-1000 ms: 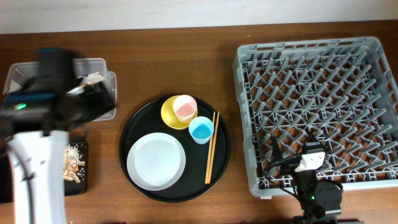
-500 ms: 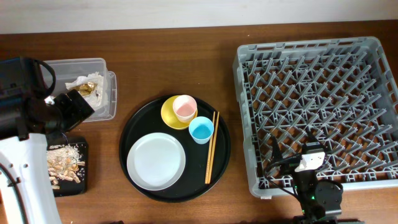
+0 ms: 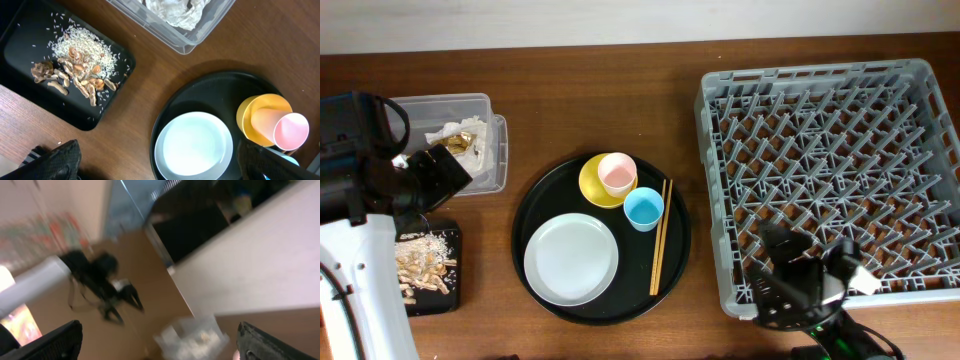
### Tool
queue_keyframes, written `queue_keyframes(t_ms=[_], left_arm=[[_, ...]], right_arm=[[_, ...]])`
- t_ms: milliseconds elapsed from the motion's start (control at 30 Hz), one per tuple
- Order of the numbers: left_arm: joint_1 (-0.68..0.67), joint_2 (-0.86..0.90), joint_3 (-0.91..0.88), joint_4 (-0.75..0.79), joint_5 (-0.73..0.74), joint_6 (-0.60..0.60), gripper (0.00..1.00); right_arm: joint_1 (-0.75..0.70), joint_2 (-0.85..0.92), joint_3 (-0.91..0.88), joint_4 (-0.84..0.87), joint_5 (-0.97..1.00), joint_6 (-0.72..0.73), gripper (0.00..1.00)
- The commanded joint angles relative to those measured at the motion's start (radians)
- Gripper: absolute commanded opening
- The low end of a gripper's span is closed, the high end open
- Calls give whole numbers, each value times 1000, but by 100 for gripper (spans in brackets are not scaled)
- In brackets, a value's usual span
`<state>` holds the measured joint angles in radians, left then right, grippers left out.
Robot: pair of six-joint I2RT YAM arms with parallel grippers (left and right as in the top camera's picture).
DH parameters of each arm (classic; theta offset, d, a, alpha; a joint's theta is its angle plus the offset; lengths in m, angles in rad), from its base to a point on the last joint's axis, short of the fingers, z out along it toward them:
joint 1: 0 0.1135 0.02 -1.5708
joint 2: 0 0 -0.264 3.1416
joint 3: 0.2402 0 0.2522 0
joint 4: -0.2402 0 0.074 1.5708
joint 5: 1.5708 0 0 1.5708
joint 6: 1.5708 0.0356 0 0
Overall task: Sort waste into correct bins and load items into the dishwasher rack
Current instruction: 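Reach the right gripper from the rack toward the blue cup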
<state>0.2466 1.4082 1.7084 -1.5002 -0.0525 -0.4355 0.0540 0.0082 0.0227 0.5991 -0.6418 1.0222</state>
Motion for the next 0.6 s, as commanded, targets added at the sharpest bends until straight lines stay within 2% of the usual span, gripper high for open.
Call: queue_keyframes(t_ms=[0,67,167,300,367,433,500,567], left_arm=[[5,-2,9,2,7,-5,99],[5,-2,9,2,7,-5,99],[5,-2,9,2,7,-5,99],[5,-2,9,2,7,-5,99],[5,-2,9,2,7,-5,99],[5,-2,9,2,7,-5,99],[5,-2,9,2,7,-5,99],[5,-2,9,2,7,-5,99]], right_arm=[[-2,6,82,-25,222,98,98],[-2,32,172,-129,259,21,98],[-2,124,371,-388,261,-182,98],[-2,397,758,-950,268,-636,98],[-2,567,945,-1181,279,-735,98],[4,733,1131,-1355,245,-757,98],[50,906,1328,-1474,190,-760,98],[131,1026,1464,-1541,190,-826,98]])
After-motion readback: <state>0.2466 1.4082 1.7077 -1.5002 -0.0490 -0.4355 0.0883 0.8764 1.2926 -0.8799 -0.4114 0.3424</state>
